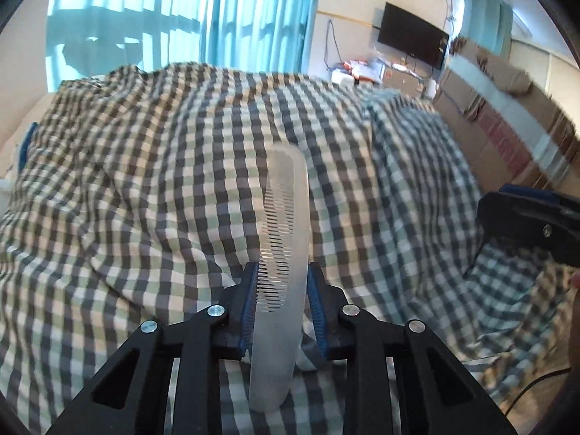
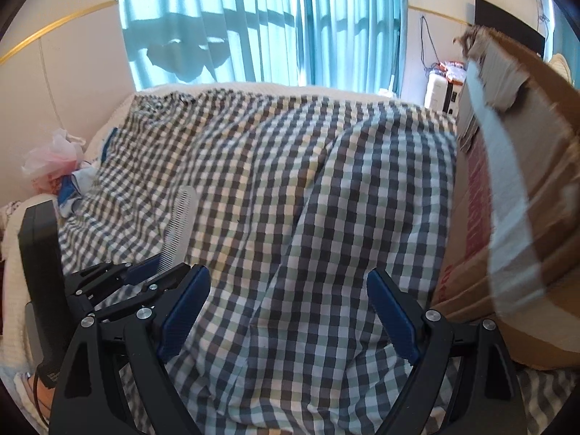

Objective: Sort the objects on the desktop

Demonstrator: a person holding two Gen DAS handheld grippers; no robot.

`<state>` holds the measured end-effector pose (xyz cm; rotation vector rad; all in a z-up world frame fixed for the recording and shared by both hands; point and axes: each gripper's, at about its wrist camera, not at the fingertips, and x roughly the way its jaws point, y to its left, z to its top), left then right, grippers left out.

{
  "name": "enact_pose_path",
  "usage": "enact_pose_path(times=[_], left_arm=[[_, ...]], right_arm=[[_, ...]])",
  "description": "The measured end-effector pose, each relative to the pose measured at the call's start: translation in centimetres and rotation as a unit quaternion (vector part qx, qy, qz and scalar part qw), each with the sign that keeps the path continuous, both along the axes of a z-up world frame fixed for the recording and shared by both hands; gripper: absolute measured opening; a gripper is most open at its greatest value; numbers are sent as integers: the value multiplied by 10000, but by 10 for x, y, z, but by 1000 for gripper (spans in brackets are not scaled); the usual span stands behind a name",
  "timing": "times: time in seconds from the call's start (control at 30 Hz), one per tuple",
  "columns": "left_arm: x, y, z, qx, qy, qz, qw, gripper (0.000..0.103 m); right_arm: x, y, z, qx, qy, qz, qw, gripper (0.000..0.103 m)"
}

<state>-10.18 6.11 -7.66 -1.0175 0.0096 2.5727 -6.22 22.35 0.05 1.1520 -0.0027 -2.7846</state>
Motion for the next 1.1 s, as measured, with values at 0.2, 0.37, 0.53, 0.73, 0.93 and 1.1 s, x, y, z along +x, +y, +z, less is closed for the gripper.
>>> enact_pose_path(times=[0.2, 0.37, 0.53, 0.73, 0.93, 1.1], left_arm=[[34, 7, 58, 92, 448, 363, 9983, 18], [63, 31, 107, 448, 799, 189, 9956, 18], [85, 57, 136, 329, 1057, -92, 9938, 22], [74, 43, 101, -24, 733, 328, 9968, 80], [38, 7, 36, 301, -96, 775, 9965, 79], [8, 9, -12, 86, -426, 656, 9969, 71]], right_arm=[[24, 7, 53, -72, 428, -17, 9991, 88], [54, 34, 107, -258, 874, -178, 9957, 89], [82, 71, 137, -343, 1024, -290, 9937, 89], [86, 90, 124, -495, 977, -382, 9932, 89], [67, 84, 96, -463, 685, -333, 9960, 89], [56, 68, 87, -60, 745, -378, 9965, 89]])
